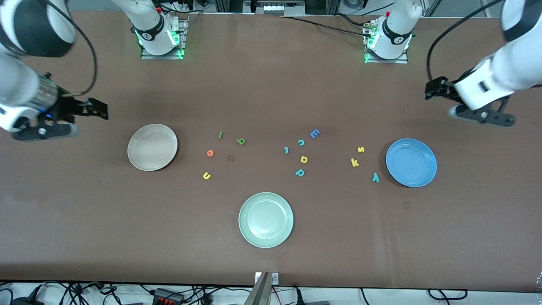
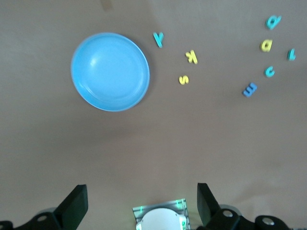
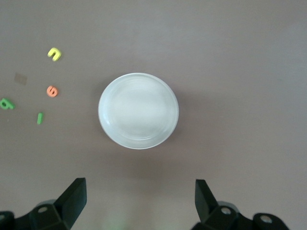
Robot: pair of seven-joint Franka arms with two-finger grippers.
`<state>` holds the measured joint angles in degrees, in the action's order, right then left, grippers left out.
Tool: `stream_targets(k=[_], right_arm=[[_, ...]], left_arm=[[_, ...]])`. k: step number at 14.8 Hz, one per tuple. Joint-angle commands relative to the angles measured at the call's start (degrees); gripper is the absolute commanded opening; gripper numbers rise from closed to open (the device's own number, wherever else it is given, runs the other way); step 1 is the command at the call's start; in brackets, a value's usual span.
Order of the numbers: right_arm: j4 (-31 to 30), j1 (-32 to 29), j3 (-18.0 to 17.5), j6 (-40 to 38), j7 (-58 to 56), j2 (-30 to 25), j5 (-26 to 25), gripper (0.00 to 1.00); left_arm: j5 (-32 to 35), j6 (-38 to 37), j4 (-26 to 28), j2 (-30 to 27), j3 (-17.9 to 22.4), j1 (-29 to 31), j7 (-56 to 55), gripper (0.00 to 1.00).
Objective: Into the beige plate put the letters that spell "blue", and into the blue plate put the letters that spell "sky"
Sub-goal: 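Move the right gripper toward the green letters while the left gripper reaches out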
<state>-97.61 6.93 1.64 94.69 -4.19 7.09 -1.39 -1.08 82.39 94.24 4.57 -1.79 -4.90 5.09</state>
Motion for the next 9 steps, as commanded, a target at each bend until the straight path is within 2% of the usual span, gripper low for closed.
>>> stream_targets(k=[1, 4, 7, 9], right_arm=[[0.1, 2.7, 0.1, 0.8, 0.3, 3.6, 0.3, 1.00], [-0.1, 6.2, 0.0, 3.0, 2.2, 6.8, 3.0, 1.00], [-0.6, 11.1, 0.0, 5.3, 5.2, 10.0, 4.1, 1.00], [-1.1, 13.5, 0.0, 7.8, 5.6, 12.6, 4.1, 1.00]], left_arm=[[-0.9, -0.9, -1.6, 3.9, 0.1, -0.5, 0.2, 1.00], [-1.2, 7.7, 1.0, 7.5, -0.1, -2.1, -2.4, 1.00], [-1.4, 15.3, 1.5, 13.9, -1.5, -3.7, -14.1, 1.00], [-1.4, 22.3, 4.1, 16.3, -1.8, -5.4, -18.8, 1.00]])
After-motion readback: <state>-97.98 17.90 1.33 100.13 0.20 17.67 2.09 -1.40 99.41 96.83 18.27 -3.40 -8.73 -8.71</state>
